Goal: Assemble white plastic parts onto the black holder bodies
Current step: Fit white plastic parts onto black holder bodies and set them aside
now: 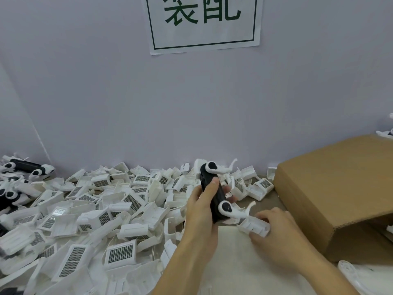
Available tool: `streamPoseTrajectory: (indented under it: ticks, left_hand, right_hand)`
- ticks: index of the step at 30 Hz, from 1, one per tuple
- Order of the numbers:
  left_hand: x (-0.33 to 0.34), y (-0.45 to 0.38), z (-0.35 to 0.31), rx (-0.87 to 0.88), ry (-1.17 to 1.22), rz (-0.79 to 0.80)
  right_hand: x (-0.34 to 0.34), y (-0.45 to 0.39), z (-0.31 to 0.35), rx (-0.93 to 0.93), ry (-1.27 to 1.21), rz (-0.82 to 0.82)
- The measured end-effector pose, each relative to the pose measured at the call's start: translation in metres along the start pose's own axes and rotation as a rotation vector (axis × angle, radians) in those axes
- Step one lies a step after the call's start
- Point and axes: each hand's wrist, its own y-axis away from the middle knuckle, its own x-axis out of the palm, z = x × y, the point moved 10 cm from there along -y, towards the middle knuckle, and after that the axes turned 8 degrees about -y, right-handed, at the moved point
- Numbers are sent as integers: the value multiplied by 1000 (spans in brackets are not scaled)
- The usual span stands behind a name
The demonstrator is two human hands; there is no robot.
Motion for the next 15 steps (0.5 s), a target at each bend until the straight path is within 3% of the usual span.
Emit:
streamPoseTrajectory:
  ticks: [4, 9, 15]
  left_hand:
    - [-6, 0, -12, 35, -103, -69]
    - [-7, 1, -6, -94, -62, -103]
    - [-10, 1, -11, 12, -148, -104]
  right_hand:
    - [-10, -1, -2, 3, -223, -95]
    - [-17, -2, -5, 5, -309, -175]
    - [-29, -3, -17, 52, -578, -297]
